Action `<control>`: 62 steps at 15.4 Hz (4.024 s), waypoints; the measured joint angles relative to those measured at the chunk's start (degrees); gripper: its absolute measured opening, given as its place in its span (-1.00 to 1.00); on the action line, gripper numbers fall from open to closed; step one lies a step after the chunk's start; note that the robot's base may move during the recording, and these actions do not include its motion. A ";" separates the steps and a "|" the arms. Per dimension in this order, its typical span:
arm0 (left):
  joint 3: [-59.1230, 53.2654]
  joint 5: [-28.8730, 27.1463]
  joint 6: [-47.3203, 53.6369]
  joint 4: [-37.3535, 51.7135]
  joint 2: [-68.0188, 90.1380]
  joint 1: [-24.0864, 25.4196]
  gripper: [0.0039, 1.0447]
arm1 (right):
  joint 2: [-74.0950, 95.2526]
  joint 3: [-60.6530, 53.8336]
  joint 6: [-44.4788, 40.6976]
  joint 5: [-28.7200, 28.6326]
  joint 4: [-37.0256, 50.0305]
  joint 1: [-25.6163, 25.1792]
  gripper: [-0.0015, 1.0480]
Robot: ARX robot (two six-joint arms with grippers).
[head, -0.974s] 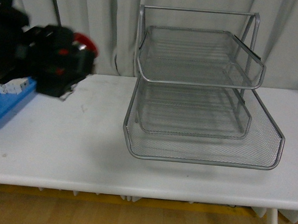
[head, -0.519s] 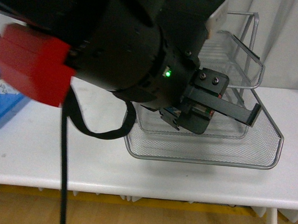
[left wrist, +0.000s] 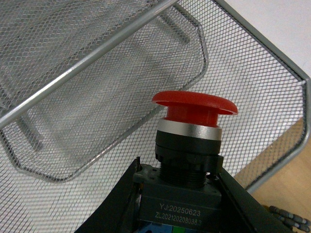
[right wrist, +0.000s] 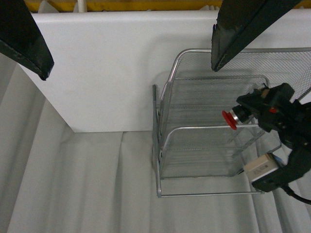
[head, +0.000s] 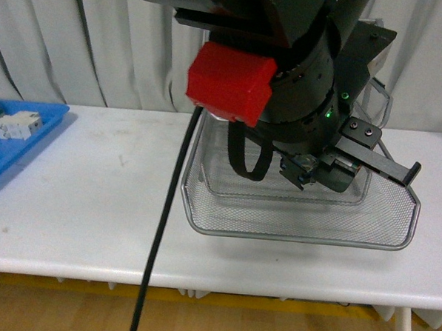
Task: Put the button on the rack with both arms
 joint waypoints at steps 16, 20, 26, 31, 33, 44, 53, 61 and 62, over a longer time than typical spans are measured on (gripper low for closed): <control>-1.49 3.96 0.04 -4.39 -6.56 2.62 0.88 | 0.00 0.00 0.00 0.00 0.02 0.00 0.87; -18.29 3.41 1.66 6.99 -23.71 3.76 0.88 | 0.00 0.00 0.00 0.00 0.00 0.00 0.87; -59.95 -14.62 -5.70 47.12 -55.12 19.26 -0.46 | 0.00 0.00 -0.02 -0.07 0.00 0.00 0.87; -71.36 -6.69 -5.95 46.01 -67.52 28.04 -0.97 | 0.00 0.00 0.00 -0.02 0.00 0.00 0.87; -74.23 -4.17 -5.95 44.17 -72.00 30.34 -0.97 | 0.00 0.00 0.00 -0.02 0.00 0.00 0.87; -81.35 4.28 -6.03 28.83 -95.76 38.66 -0.97 | 0.00 0.00 0.00 -0.02 0.00 0.00 0.87; -81.35 4.31 -6.03 22.36 -102.14 38.66 -0.97 | 0.00 0.00 0.00 -0.02 0.00 0.00 0.87; -81.33 4.28 -6.10 8.74 -115.05 38.73 -0.60 | 0.00 0.00 0.00 -0.02 0.02 0.00 0.87; -81.33 4.28 -6.10 8.72 -115.05 38.73 -0.36 | 0.00 0.00 0.00 -0.02 0.00 0.00 0.87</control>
